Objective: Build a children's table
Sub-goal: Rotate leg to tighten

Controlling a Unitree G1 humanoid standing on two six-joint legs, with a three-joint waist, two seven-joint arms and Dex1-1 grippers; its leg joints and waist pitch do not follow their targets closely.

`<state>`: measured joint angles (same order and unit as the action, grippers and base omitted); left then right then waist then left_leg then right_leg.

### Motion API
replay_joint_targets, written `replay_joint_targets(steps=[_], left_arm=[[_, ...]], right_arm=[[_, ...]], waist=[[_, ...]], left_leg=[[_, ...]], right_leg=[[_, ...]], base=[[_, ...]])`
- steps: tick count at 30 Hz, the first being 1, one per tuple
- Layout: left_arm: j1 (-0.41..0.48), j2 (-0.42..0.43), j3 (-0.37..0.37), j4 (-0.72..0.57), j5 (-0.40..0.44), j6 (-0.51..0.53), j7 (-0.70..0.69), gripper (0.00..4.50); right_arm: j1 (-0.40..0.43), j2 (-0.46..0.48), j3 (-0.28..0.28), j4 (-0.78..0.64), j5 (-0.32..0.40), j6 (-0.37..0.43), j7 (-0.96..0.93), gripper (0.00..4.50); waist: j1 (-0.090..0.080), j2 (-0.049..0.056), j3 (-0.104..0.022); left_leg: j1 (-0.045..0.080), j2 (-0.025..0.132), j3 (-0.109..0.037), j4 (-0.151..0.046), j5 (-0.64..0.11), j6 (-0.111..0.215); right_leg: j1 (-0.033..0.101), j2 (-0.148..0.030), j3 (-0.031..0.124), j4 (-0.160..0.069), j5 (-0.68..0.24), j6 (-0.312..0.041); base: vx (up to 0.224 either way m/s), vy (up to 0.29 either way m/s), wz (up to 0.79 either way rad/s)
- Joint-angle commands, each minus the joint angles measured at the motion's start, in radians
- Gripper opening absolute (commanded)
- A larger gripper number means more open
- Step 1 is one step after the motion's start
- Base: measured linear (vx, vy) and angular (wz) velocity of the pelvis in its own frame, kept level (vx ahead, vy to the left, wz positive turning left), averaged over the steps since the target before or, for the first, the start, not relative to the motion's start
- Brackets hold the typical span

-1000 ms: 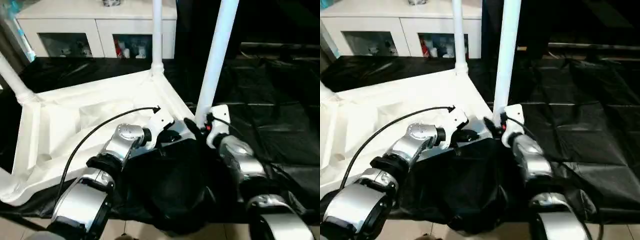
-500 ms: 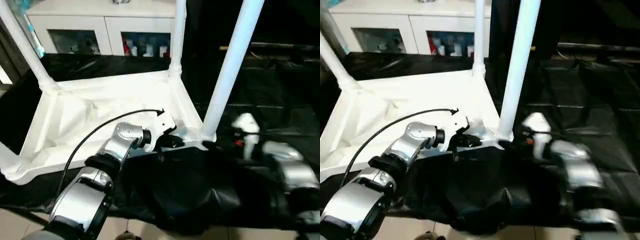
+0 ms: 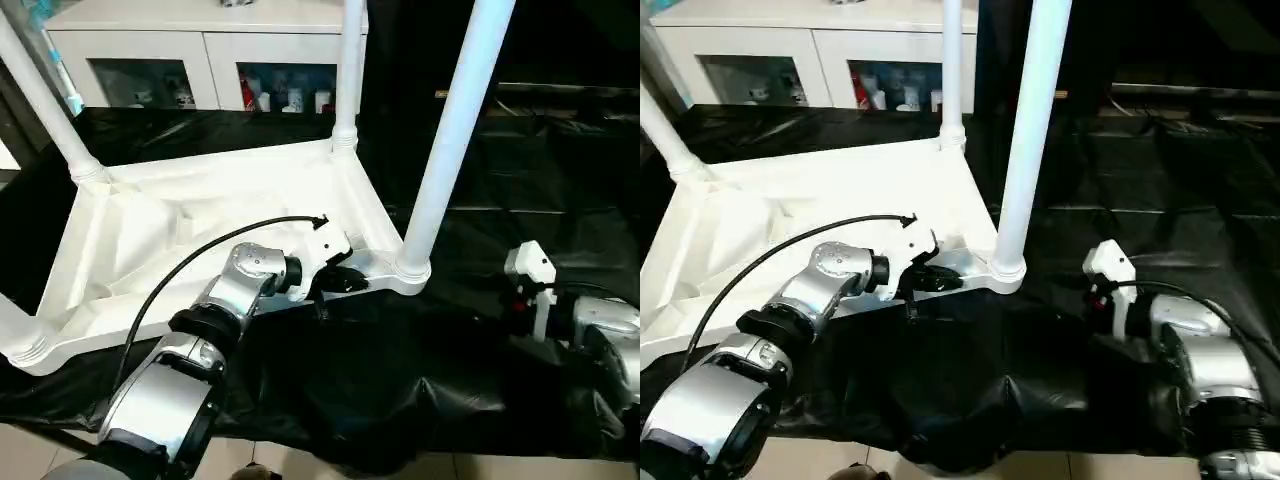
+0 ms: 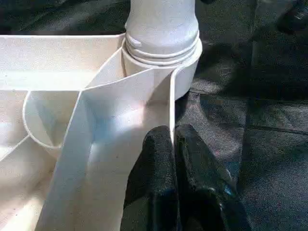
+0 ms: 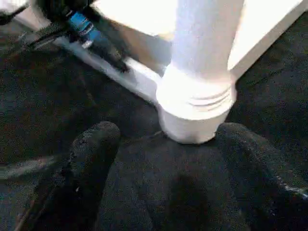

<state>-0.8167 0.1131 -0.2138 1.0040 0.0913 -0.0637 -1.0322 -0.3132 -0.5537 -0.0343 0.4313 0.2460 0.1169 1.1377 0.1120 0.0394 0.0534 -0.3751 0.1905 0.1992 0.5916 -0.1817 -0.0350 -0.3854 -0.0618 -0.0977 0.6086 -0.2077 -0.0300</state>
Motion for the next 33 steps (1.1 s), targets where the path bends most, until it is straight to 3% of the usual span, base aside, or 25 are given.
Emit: replay_joint_targets(steps=[1,7,14,16,18,19,27,33], left_arm=[[-0.003,0.001,0.0,-0.024,-0.027,-0.021,-0.054,0.0],[0.02,0.01,-0.022,-0.062,-0.032,-0.005,-0.138,0.0],[0.032,0.018,-0.032,-0.078,-0.027,-0.001,-0.154,0.0],[0.034,0.02,-0.031,-0.08,-0.025,0.0,-0.157,0.0],[0.034,0.022,-0.03,-0.081,-0.024,0.0,-0.155,0.0],[0.035,0.023,-0.03,-0.084,-0.024,0.001,-0.155,0.0],[0.043,0.036,-0.032,-0.099,-0.028,0.01,-0.16,0.0],[0.042,0.037,-0.031,-0.1,-0.027,0.012,-0.158,0.0]], right_arm=[[-0.018,0.015,-0.006,-0.022,0.009,-0.012,-0.03,3.64],[-0.065,0.065,0.023,0.022,-0.023,-0.035,-0.081,3.64],[-0.096,0.103,0.052,0.055,-0.032,-0.039,-0.072,3.64],[-0.103,0.106,0.058,0.063,-0.03,-0.036,-0.062,3.29],[-0.107,0.106,0.061,0.068,-0.032,-0.038,-0.057,3.27],[-0.108,0.106,0.063,0.07,-0.032,-0.039,-0.056,3.17],[-0.13,0.11,0.07,0.113,-0.036,-0.053,-0.04,2.39],[-0.132,0.125,0.083,0.137,-0.045,-0.065,-0.04,2.12]], waist=[[0.0,-0.021,-0.07],[0.001,-0.014,-0.071],[0.003,-0.015,-0.072],[0.002,-0.015,-0.073],[0.001,-0.015,-0.073],[0.001,-0.02,-0.073],[0.0,-0.015,-0.074],[-0.001,-0.015,-0.075]], left_leg=[[0.007,0.048,-0.028,-0.048,-0.099,0.14],[0.011,0.052,-0.028,-0.05,-0.1,0.126],[0.01,0.055,-0.028,-0.049,-0.096,0.13],[0.01,0.055,-0.028,-0.049,-0.095,0.129],[0.009,0.054,-0.028,-0.048,-0.092,0.13],[0.008,0.054,-0.028,-0.049,-0.089,0.131],[0.009,0.054,-0.028,-0.046,-0.082,0.135],[0.009,0.054,-0.028,-0.046,-0.085,0.133]], right_leg=[[0.052,-0.095,0.053,-0.086,-0.143,-0.181],[0.051,-0.098,0.056,-0.08,-0.122,-0.199],[0.052,-0.101,0.057,-0.072,-0.085,-0.215],[0.053,-0.101,0.057,-0.072,-0.086,-0.213],[0.054,-0.101,0.057,-0.072,-0.081,-0.211],[0.055,-0.101,0.057,-0.071,-0.079,-0.21],[0.053,-0.1,0.057,-0.069,-0.067,-0.217],[0.053,-0.1,0.057,-0.068,-0.064,-0.22]], base=[[0.0,0.0,0.0],[0.0,0.0,0.0],[0.0,0.0,0.0],[0.0,0.0,0.0],[0.0,0.0,0.0],[0.0,0.0,0.0],[0.0,0.0,0.0],[0.0,0.0,0.0]])
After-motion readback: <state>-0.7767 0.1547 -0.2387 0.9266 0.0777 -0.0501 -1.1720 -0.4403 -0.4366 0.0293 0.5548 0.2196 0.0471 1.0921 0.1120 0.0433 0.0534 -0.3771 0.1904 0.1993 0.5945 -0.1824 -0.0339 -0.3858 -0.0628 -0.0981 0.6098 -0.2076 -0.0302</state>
